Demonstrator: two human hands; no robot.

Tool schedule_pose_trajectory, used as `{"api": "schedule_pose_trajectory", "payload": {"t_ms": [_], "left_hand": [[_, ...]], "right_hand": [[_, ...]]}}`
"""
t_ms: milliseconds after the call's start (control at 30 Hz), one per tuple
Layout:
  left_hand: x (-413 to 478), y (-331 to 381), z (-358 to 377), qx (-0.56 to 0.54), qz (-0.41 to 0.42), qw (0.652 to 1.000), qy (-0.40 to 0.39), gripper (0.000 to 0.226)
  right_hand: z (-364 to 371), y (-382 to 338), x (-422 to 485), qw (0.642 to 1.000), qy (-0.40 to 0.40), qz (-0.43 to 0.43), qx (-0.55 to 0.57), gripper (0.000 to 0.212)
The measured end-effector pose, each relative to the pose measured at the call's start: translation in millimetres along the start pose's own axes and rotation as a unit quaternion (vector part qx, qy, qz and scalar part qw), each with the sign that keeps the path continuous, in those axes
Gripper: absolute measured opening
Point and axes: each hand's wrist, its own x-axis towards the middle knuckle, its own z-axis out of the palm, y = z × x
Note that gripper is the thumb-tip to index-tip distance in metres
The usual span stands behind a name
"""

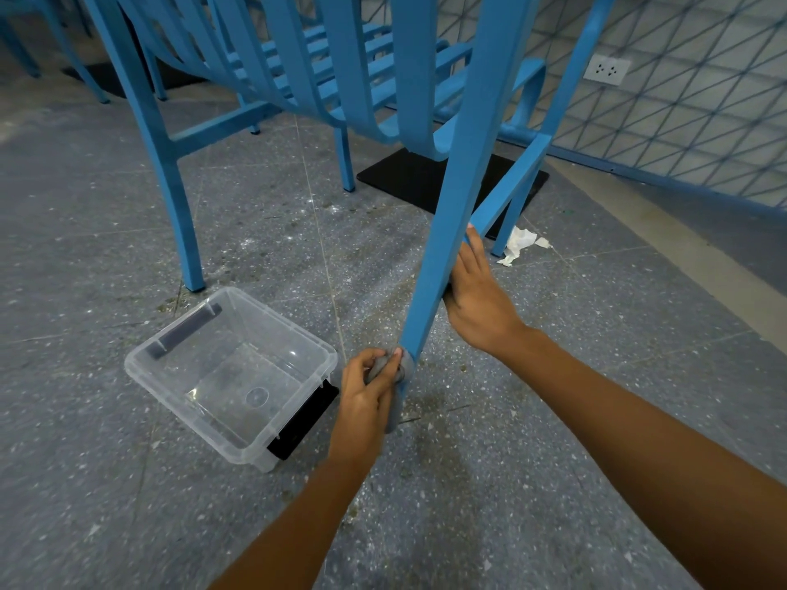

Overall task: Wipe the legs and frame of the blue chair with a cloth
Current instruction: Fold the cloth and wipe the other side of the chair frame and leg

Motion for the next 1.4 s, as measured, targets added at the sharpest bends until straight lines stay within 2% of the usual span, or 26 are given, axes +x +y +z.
{"api": "schedule_pose_trajectory", "payload": {"t_ms": [100,233,500,567,600,667,733,867,1167,1267,1333,1400], "left_hand": [[1,-2,5,0.026,0.000,1.000,0.003,0.003],[-1,-10,2,0.046,-0.030,0.998,-0.005,0.018],[-5,-16,-6,0.106,-0.064,0.992,0.018,0.025],[-7,-16,-8,0.119,-0.040,0.992,0.023,0.013],[-8,-15,-8,0.107,-0.033,0.993,0.024,0.006],[-10,-14,-9,0.089,-0.022,0.996,0.016,0.011],[-10,-14,-6,0.075,-0.030,0.997,0.014,0.005],[-8,-18,3,0.089,-0.060,0.994,0.001,0.028],[-14,-44,-10,0.124,-0.108,0.986,0.022,0.014],[-17,-48,-16,0.081,-0.122,0.988,0.053,0.025],[-20,-46,-19,0.053,-0.111,0.989,0.075,0.013],[-21,-46,-20,0.043,-0.105,0.990,0.084,0.013]], "right_hand": [[1,1,0,1.000,0.002,0.000,-0.009,0.062],[2,1,0,1.000,0.003,0.001,-0.009,0.064],[2,0,0,1.000,0.012,0.001,-0.006,0.063],[3,0,0,1.000,0.011,-0.001,-0.010,0.062],[3,0,0,1.000,0.010,-0.002,-0.012,0.062],[3,1,0,1.000,0.008,-0.004,-0.015,0.061],[4,2,0,1.000,0.011,-0.005,-0.017,0.061],[4,1,0,1.000,0.013,-0.002,-0.016,0.061],[3,-1,1,1.000,0.013,-0.001,-0.010,0.061],[3,-1,1,1.000,0.012,-0.002,-0.007,0.061],[3,-1,1,1.000,0.012,-0.003,-0.005,0.062],[3,-1,1,1.000,0.012,-0.004,-0.004,0.063]]}}
